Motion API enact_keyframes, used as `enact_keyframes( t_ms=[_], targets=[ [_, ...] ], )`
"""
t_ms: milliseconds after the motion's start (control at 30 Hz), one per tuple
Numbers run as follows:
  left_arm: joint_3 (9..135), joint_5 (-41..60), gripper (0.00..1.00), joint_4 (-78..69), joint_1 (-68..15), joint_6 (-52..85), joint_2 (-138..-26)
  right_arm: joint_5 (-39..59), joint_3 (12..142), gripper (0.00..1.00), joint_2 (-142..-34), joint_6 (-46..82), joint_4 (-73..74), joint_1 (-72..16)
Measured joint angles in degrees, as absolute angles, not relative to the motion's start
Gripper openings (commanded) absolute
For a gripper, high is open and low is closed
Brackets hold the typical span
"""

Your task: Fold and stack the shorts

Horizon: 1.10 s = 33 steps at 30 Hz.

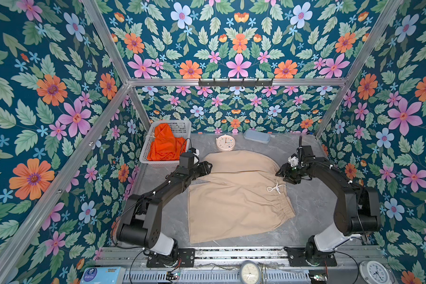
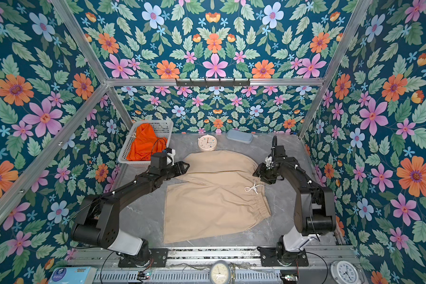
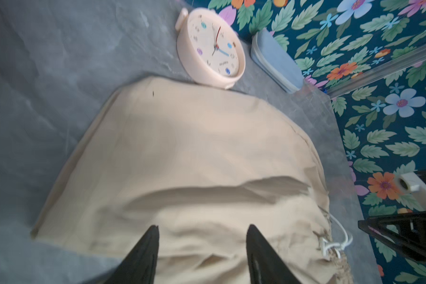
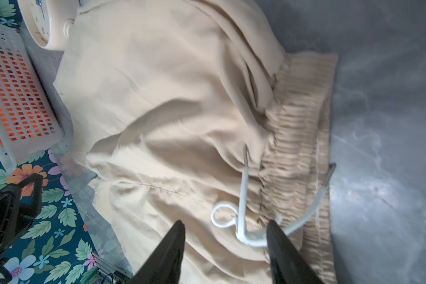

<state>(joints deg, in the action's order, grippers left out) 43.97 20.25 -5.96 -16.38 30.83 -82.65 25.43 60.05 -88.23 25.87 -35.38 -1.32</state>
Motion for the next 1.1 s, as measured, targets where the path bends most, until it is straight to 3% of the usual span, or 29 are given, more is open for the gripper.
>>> enact_keyframes(
  t_ms=[267, 500, 800, 1100],
  targets=[
    [29.2, 18.8, 0.62, 3.5, -19.4, 42.5, -63.3, 19.6, 44.7, 0.66, -70.7, 32.3, -40.6, -1.1],
    [26.0, 16.3, 0.65, 17.0, -19.5, 56.4, -51.2, 16.8, 42.2, 0.67, -66.0, 35.4, -46.1, -1.0],
    [27.5, 16.3, 0.66, 30.2, -19.4, 61.3, -51.8, 17.9, 39.3, 0.67, -65.6, 35.7, -49.7, -0.6],
    [26.2, 17.2, 0.66, 27.9, -19.4, 61.0, -57.5, 17.4, 37.4, 0.67, -72.2, 34.9, -46.4, -0.6]
  ],
)
